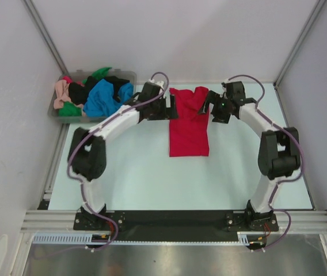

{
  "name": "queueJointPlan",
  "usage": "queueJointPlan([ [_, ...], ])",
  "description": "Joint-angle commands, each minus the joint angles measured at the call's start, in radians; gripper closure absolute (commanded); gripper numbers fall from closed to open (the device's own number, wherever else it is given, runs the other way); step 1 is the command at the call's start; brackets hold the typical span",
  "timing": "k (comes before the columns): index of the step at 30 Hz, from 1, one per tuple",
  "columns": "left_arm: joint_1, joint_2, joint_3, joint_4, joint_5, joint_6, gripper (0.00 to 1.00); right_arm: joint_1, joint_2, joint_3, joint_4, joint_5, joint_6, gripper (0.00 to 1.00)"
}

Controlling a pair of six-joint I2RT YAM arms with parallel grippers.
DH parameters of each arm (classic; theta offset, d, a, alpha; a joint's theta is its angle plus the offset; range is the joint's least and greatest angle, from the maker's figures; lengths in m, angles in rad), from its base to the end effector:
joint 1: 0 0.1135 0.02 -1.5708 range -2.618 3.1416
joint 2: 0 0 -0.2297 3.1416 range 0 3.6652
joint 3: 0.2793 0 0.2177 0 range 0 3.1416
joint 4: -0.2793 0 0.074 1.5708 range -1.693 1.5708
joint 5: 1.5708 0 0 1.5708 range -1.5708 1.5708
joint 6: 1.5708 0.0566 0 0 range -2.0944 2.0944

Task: Fold and stack the t-shirts
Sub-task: Fold the tshirt

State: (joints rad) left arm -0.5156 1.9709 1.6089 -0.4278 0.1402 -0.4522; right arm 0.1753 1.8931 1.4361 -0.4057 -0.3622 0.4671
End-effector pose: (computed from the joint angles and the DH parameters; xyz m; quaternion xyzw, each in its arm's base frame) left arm 0.3597 -0.2130 0.2147 0.0559 0.9211 -0.2340 0.3060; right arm 0.3801 0.0877 0.1965 0.0724 0.9219 0.2680 0.2703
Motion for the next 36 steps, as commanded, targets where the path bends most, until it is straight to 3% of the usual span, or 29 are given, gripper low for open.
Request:
queueJointPlan([
  [1, -0.021, -0.271, -0.140, 0.004, -0.025, -0.023, 0.02, 0.049, -0.222, -0.041, -0.035, 0.051, -0.074, 0.00],
  [3, -0.055, -0.393, -0.261, 0.046, -0.033, -0.089, 0.02, 0.088, -0.294, -0.188, -0.025, 0.091, -0.071, 0.00],
  [6, -0.096, -0.513, -0.565, 0.164, -0.010, -0.201, 0.03, 0.110, -0.423, -0.415, 0.024, 0.112, -0.019, 0.00],
  [9, -0.109, -0.550, -0.691, 0.259, 0.019, -0.299, 0.07, 0.104, -0.508, -0.570, 0.053, 0.120, 0.002, 0.06],
  [12, -0.116, -0.552, -0.774, 0.319, 0.050, -0.341, 0.13, 0.105, -0.543, -0.626, 0.056, 0.115, -0.008, 0.13],
  [16, -0.130, -0.488, -0.785, 0.363, 0.045, -0.364, 0.19, 0.098, -0.528, -0.660, 0.120, 0.115, -0.042, 0.30],
  [17, -0.129, -0.469, -0.782, 0.374, 0.047, -0.361, 0.21, 0.096, -0.502, -0.660, 0.131, 0.112, -0.057, 0.38],
  [20, -0.132, -0.387, -0.751, 0.392, 0.055, -0.346, 0.29, 0.081, -0.448, -0.632, 0.175, 0.079, -0.097, 0.47],
  [26, -0.127, -0.264, -0.684, 0.393, 0.062, -0.307, 0.44, 0.092, -0.329, -0.568, 0.194, 0.060, -0.134, 0.49],
  [36, -0.113, -0.153, -0.595, 0.397, 0.058, -0.284, 0.53, 0.085, -0.255, -0.549, 0.208, 0.055, -0.136, 0.62],
])
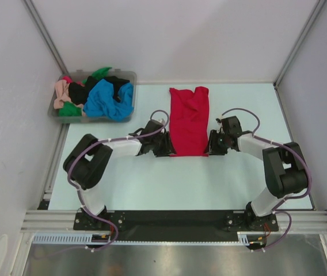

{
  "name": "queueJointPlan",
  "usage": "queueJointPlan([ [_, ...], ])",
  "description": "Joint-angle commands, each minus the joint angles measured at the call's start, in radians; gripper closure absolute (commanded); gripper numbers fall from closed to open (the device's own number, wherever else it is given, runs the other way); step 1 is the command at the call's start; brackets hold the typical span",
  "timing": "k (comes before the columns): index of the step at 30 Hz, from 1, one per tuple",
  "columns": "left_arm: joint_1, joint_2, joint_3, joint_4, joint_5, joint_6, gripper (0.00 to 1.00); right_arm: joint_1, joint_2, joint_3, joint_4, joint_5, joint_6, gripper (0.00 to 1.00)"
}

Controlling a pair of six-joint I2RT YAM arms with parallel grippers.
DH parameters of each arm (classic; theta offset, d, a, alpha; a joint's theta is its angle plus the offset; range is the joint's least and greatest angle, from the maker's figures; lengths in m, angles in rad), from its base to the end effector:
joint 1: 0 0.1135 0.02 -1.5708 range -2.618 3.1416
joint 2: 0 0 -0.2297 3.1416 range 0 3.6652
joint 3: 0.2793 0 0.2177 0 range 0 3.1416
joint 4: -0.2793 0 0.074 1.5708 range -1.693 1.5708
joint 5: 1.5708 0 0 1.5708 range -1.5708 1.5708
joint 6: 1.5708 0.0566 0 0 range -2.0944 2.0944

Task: Fold and stack the t-shirts
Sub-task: Fold the tshirt

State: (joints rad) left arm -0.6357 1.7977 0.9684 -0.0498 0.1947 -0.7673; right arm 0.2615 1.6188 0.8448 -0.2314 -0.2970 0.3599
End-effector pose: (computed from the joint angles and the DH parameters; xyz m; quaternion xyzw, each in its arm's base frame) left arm 0.2670 -0.2106 0.1238 -0.0287 0.9365 -0.2876 0.1987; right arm 0.2771 0.0913 0.1314 0.0055 0.9506 0.2196 0.2192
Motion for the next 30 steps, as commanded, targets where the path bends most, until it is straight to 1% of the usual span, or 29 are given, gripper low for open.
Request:
queueJointPlan([
  [1, 0.007, 0.032, 0.050, 0.016, 0.003, 0.034, 0.54, 0.001, 0.024, 0.042, 0.030, -0.010, -0.029, 0.63],
  [4, 0.007, 0.049, 0.061, 0.007, -0.006, 0.037, 0.59, -0.001, 0.029, 0.045, 0.037, -0.011, -0.032, 0.69],
  [6, 0.007, 0.060, 0.062, -0.001, -0.009, 0.040, 0.71, -0.004, 0.033, 0.048, 0.037, -0.011, -0.038, 0.80],
  [7, 0.008, 0.065, 0.065, -0.010, -0.018, 0.040, 0.84, -0.002, 0.036, 0.054, 0.029, -0.010, -0.039, 0.91],
  [8, 0.007, 0.065, 0.069, -0.019, -0.026, 0.046, 0.94, -0.007, 0.038, 0.057, 0.023, -0.011, -0.048, 0.98],
  [9, 0.008, 0.065, 0.073, -0.047, -0.034, 0.051, 1.00, -0.013, 0.041, 0.062, 0.015, -0.002, -0.055, 1.00],
  [12, 0.008, 0.046, 0.079, -0.105, -0.072, 0.092, 1.00, -0.031, 0.030, 0.073, -0.026, 0.030, -0.085, 1.00],
  [15, 0.017, 0.022, 0.070, -0.130, -0.087, 0.137, 1.00, -0.067, 0.010, 0.073, -0.060, 0.042, -0.114, 1.00],
  [19, 0.022, -0.003, 0.061, -0.145, -0.090, 0.174, 1.00, -0.091, -0.010, 0.074, -0.091, 0.016, -0.142, 1.00],
  [23, 0.019, -0.026, 0.047, -0.145, -0.063, 0.166, 1.00, -0.055, -0.026, 0.050, -0.103, -0.021, -0.118, 1.00],
  [24, 0.010, -0.075, 0.002, -0.139, -0.063, 0.146, 1.00, -0.030, -0.063, -0.013, -0.100, -0.010, -0.067, 1.00],
  [25, 0.005, -0.075, -0.014, -0.137, -0.063, 0.146, 1.00, -0.025, -0.063, -0.013, -0.095, -0.020, -0.067, 1.00],
  [26, 0.002, -0.089, -0.031, -0.136, -0.063, 0.134, 1.00, -0.022, -0.074, -0.056, -0.092, -0.030, -0.050, 1.00],
  [27, -0.004, -0.121, -0.048, -0.134, -0.061, 0.128, 1.00, -0.019, -0.098, -0.076, -0.094, -0.036, -0.011, 1.00],
  [30, -0.031, -0.205, -0.117, -0.148, -0.070, 0.099, 1.00, 0.001, -0.146, -0.153, -0.112, -0.042, 0.034, 1.00],
])
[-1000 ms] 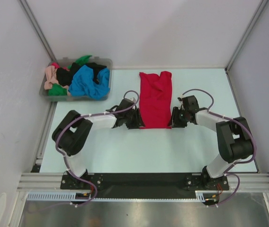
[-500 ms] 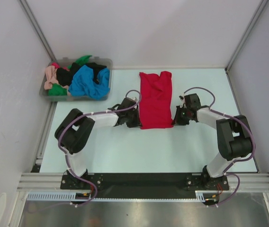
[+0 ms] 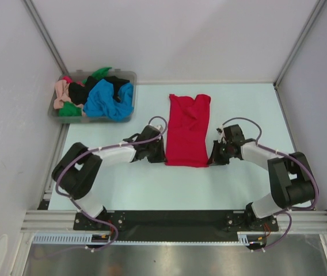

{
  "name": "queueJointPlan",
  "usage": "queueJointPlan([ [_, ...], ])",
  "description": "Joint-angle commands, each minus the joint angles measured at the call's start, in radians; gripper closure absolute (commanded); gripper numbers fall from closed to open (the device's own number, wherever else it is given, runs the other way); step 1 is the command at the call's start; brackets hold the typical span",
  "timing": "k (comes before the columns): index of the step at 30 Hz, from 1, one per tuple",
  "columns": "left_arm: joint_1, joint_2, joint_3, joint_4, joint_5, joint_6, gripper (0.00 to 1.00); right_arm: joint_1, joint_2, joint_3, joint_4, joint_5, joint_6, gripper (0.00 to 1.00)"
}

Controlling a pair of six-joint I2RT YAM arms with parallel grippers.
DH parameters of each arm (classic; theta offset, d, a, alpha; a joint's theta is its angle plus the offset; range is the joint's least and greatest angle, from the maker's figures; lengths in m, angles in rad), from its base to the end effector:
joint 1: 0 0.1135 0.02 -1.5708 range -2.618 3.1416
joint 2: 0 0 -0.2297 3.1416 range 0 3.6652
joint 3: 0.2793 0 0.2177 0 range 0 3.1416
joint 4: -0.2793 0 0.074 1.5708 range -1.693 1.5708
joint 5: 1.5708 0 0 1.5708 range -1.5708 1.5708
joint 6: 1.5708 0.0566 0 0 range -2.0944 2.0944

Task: Fold and stack the t-shirts
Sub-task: Fold the tshirt

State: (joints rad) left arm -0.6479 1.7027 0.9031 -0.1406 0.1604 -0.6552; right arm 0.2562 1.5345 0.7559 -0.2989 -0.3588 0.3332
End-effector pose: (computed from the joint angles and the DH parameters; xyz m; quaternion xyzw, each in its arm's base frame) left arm 0.2463 -0.1977 0.1281 0.0214 0.9477 -0.2480 0.1996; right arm 0.2493 0.0859 0.1270 -0.0068 0.9551 0.2354 0.1796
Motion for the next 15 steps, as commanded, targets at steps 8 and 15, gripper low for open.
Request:
queueJointPlan([
  [8, -0.148, -0.340, -0.133, -0.203, -0.039, -0.107, 1.00, 0.155, -0.333, -0.147, -0.187, 0.056, 0.222, 1.00],
  [15, -0.177, -0.543, -0.032, -0.397, -0.071, -0.179, 1.00, 0.225, -0.582, -0.075, -0.371, 0.162, 0.371, 1.00],
])
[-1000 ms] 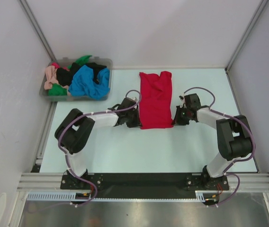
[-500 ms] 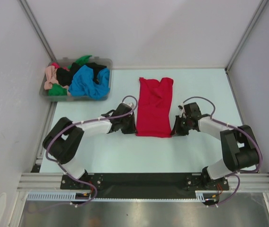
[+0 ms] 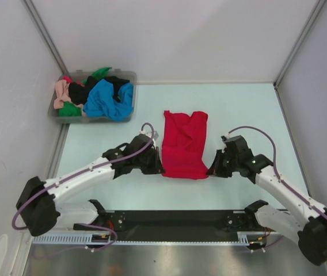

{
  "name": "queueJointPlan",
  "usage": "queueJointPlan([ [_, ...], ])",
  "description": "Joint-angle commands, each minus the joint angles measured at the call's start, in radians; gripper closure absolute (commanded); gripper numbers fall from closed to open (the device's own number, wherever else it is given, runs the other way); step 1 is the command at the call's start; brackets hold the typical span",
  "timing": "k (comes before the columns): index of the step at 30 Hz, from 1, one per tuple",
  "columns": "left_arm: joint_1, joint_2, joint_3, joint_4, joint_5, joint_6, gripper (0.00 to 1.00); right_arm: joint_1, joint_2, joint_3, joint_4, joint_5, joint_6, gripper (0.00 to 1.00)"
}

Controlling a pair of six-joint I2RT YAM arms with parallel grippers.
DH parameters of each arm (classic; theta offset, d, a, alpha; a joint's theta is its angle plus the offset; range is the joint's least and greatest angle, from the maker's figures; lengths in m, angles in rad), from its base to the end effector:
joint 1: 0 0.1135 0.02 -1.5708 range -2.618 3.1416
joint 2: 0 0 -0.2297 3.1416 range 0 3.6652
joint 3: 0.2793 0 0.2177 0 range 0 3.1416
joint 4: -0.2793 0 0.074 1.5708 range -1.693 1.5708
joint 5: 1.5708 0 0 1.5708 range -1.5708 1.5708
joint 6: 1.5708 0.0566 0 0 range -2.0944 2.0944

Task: Fold and stack the t-shirts
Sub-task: Fold the tshirt

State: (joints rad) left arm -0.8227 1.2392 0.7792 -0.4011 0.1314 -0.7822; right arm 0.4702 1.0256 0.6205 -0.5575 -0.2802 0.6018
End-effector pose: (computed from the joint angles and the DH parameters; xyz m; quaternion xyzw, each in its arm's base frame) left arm 0.1606 -0.1840 0.1929 0.0418 0.9350 -0.2921 0.1967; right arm 0.1625 0.1001 0.1772 0.0204 0.9455 0.2660 0.1869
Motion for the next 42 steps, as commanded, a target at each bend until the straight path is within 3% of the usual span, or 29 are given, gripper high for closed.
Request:
queueJointPlan([
  [1, -0.001, -0.089, 0.119, -0.160, -0.052, -0.049, 1.00, 0.012, -0.091, 0.074, -0.126, 0.090, 0.105, 1.00],
  [6, 0.017, -0.055, 0.264, -0.228, -0.070, -0.023, 1.00, 0.012, -0.087, 0.192, -0.134, 0.154, 0.099, 1.00],
  [12, 0.134, 0.035, 0.336, -0.173, 0.000, 0.015, 1.00, -0.025, 0.056, 0.304, -0.076, 0.233, 0.062, 1.00],
  [22, 0.267, 0.336, 0.573, -0.085, 0.097, 0.104, 1.00, -0.176, 0.335, 0.435, 0.105, 0.145, -0.023, 1.00],
  [34, 0.364, 0.641, 0.836, -0.111, 0.068, 0.207, 1.00, -0.231, 0.680, 0.689, 0.114, 0.139, -0.116, 1.00],
  [42, 0.389, 0.795, 0.945, -0.079, 0.083, 0.213, 1.00, -0.260, 0.781, 0.758, 0.126, 0.150, -0.135, 1.00],
])
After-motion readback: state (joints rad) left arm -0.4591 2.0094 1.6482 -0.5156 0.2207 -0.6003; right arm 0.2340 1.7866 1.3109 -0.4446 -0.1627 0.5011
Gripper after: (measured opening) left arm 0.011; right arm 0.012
